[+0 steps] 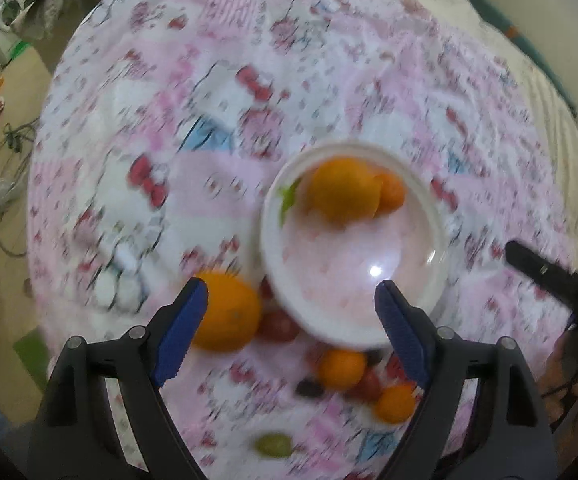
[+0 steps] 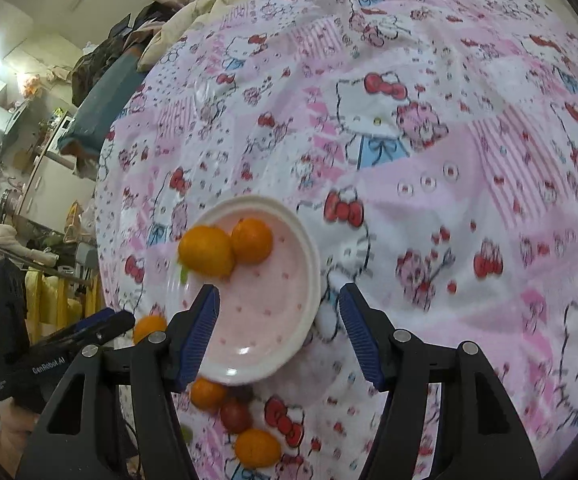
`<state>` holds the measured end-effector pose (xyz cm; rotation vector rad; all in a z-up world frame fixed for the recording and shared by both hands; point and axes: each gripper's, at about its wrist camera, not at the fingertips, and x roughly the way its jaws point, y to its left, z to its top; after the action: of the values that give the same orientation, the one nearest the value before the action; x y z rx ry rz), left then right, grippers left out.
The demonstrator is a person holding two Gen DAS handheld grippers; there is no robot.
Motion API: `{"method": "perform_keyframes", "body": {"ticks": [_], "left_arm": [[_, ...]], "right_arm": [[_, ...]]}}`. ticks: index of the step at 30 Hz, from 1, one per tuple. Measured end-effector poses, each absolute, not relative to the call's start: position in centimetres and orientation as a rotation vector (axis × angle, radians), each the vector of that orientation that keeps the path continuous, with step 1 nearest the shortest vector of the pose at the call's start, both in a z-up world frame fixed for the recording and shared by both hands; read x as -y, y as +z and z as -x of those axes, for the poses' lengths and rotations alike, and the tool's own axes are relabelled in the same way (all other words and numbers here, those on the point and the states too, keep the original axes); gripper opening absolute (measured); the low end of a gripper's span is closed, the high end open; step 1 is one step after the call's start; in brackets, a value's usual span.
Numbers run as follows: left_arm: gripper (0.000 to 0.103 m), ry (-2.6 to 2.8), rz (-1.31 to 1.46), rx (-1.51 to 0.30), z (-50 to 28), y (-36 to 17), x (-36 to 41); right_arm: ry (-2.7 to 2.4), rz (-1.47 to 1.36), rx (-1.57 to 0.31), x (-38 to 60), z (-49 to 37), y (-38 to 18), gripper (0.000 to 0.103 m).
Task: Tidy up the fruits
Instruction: 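Grasp the dark grape with the left tool while the right tool grasps a mandarin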
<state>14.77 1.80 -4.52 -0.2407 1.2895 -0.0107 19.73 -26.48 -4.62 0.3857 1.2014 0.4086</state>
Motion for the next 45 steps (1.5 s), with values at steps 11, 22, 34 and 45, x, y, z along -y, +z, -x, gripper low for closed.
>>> {"method": "perform_keyframes", "body": {"ticks": [11, 22, 34, 45], "left_arm": [[0.083, -0.101, 0.068, -1.291, -8.6, -5.3, 0.1], [0.058, -0.189, -0.117, -1.393, -8.1, -10.0, 3.9], [0.019, -0.243, -0.231, -1.443, -8.8, -12.6, 6.6], [0.019, -0.204, -0.044, -1.384, -7.8, -8.7, 4.3]], "right_arm": [[0.407, -0.413, -1.215, 26.8, -14.5, -4.8, 0.065], [0.390, -0.436, -1.235, 26.8, -12.2, -5.7, 0.065], [0.404, -0.423, -1.235, 26.4, -12.5, -5.7, 0.065], [0.413, -0.373, -1.277, 25.5, -12.3, -6.5, 0.065]]}}
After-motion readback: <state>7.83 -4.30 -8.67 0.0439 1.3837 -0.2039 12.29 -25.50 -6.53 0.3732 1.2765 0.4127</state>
